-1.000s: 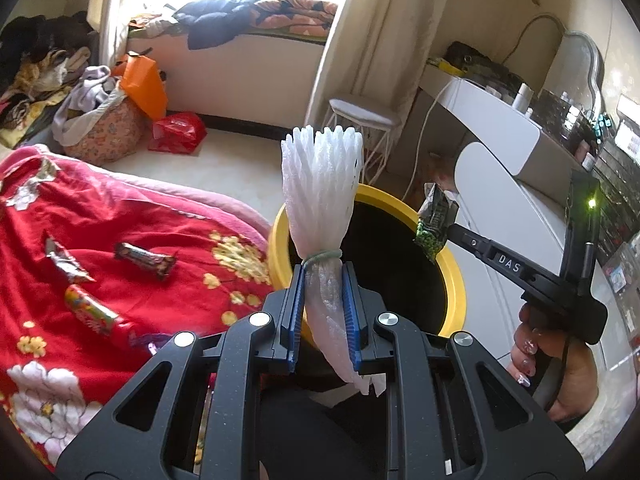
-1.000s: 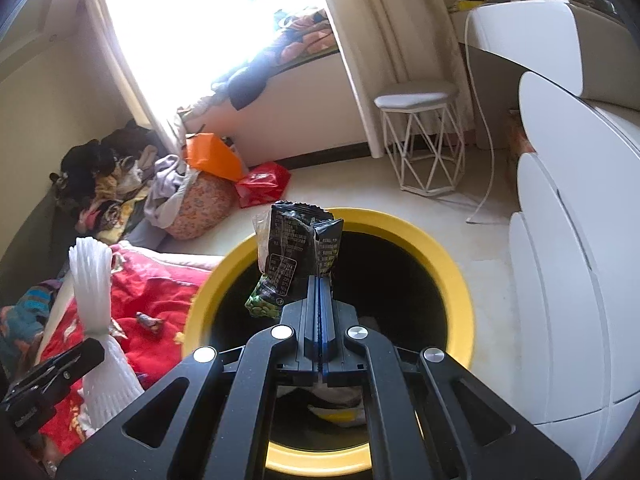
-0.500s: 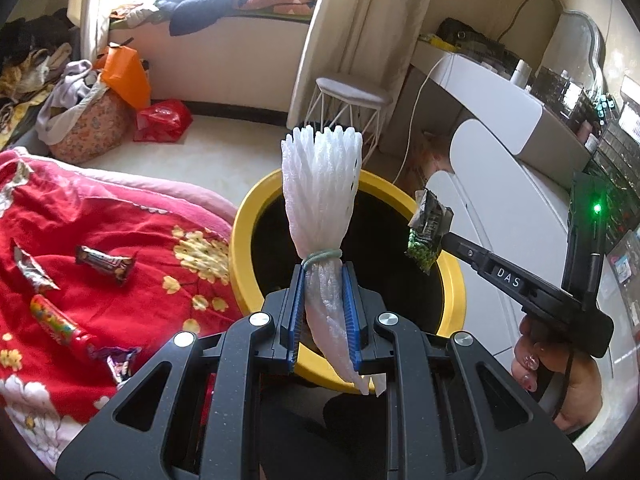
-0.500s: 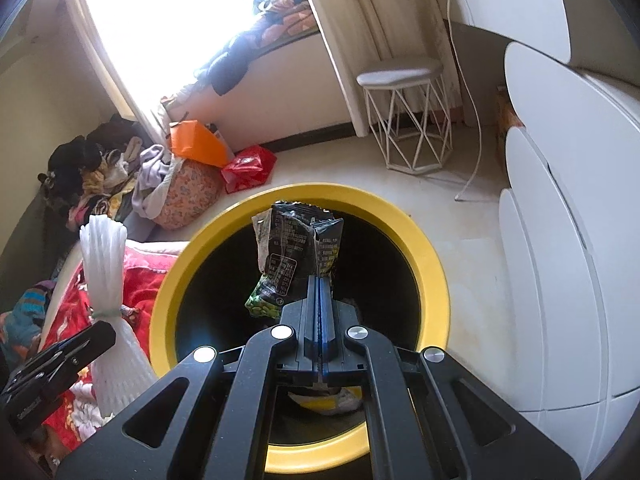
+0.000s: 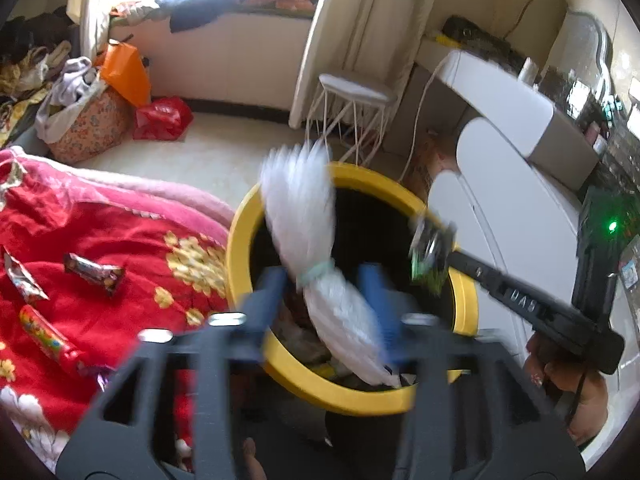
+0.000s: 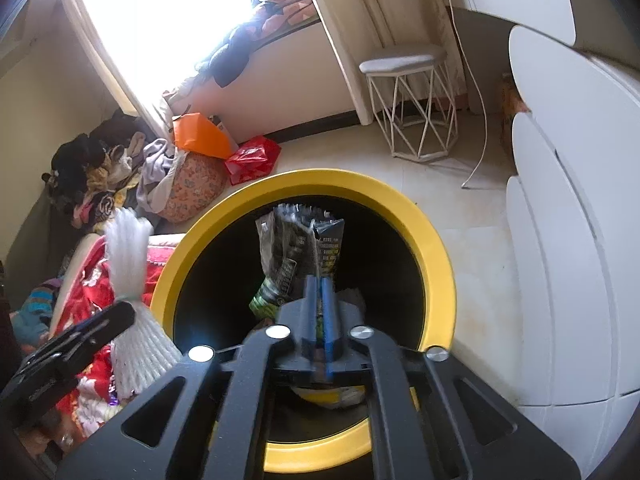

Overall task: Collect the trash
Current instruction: 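Open the left tool to drop the mesh sleeve while the right tool drops the black packet into the bin, then move both open tools back over the remaining trash on the bed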

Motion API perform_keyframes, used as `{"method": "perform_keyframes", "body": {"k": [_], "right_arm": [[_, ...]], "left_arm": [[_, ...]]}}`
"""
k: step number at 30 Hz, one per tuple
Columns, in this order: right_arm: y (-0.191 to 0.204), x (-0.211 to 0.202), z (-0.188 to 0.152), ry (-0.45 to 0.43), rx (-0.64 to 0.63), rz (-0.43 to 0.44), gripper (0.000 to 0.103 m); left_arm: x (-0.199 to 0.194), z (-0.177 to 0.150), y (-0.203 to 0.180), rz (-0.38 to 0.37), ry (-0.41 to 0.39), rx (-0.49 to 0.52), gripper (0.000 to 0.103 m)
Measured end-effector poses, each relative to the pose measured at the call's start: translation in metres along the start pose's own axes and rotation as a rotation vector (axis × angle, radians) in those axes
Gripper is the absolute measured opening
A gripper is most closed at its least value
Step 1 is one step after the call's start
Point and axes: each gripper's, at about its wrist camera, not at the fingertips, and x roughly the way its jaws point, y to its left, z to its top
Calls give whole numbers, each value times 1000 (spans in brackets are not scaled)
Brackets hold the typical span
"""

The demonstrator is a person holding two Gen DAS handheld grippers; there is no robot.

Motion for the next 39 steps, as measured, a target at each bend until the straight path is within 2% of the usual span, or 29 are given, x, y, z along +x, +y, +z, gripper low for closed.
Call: {"method": "perform_keyframes", "body": {"k": [1, 2, 4, 7, 10, 21, 39], "right_arm": [[-1, 0, 0, 1, 6, 2, 35], [-1, 0, 0, -2, 15, 3, 39], [2, -1, 0, -9, 9, -1, 39], [9, -6, -1, -29, -5, 0, 46], [18, -11, -3, -51, -36, -1, 53], [63, -25, -9, -107, -165, 35, 68], [140, -38, -38, -124, -331, 180, 78]], "left_arm": [[-2, 0, 4, 9, -8, -19, 76], [-4, 0, 7, 10, -4, -33, 76], [-10, -1, 12, 12, -17, -45, 79], [-21, -3, 17, 32, -46, -48, 86], [-31, -5, 23, 20, -70, -76, 89], [-71, -17, 60, 73, -146, -163, 91], [-120, -37, 117, 190, -225, -268, 92]]}}
